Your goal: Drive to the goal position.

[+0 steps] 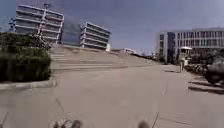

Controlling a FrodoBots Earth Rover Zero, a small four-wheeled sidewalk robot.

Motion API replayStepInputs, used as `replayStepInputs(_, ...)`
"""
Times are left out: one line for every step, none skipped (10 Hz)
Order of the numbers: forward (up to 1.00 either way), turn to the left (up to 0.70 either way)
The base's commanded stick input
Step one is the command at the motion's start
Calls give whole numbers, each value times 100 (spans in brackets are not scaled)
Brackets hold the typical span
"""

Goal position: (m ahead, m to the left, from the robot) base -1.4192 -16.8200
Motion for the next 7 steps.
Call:
replayStepInputs(4, 53)
replayStepInputs(4, 4)
replayStepInputs(4, 0)
replayStepInputs(4, 0)
replayStepInputs(6, -3)
replayStepInputs(7, -12)
replayStepInputs(9, -17)
